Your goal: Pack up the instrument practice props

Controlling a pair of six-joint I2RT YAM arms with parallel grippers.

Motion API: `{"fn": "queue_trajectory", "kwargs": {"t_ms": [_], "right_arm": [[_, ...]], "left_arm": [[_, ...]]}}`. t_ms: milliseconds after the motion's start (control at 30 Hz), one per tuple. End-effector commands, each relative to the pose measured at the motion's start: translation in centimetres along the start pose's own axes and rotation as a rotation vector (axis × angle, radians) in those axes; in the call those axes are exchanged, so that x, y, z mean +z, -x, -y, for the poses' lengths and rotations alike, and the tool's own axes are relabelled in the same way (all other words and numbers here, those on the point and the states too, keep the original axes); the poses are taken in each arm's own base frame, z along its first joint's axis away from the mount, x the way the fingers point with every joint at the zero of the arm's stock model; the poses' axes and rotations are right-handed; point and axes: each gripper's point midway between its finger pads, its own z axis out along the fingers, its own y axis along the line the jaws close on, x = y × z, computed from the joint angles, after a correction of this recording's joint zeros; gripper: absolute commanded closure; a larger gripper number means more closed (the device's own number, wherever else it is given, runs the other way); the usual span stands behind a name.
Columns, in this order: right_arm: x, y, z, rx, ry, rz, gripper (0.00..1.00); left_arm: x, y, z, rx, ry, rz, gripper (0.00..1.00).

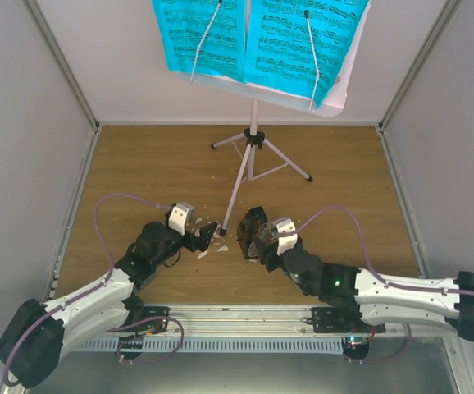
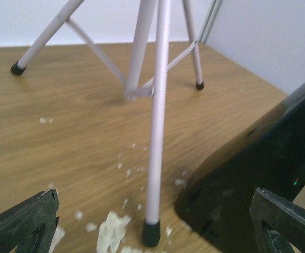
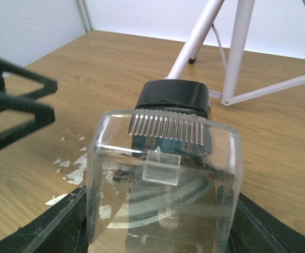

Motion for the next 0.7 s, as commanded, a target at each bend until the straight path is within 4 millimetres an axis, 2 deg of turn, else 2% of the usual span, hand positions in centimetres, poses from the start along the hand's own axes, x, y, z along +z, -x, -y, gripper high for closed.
{"fn": "queue_trajectory", "kwargs": {"t_ms": [0, 367, 667], "right_arm": [[0.0, 1.6, 1.0, 0.057, -0.079, 0.088, 0.52], [0.9, 1.4, 0.3, -0.044, -0.012, 0.102, 0.51], [2.0, 1.3, 0.9, -0.093, 0.006, 0.110, 0.51]], "left_arm": [[-1.0, 1.0, -1.1, 0.038, 0.048, 0.125, 0.01], [-1.5, 1.0, -1.0, 0.057, 0.041, 0.150, 0.01], [-1.5, 0.8, -1.0, 0.063, 0.041, 0.144, 0.01]]}}
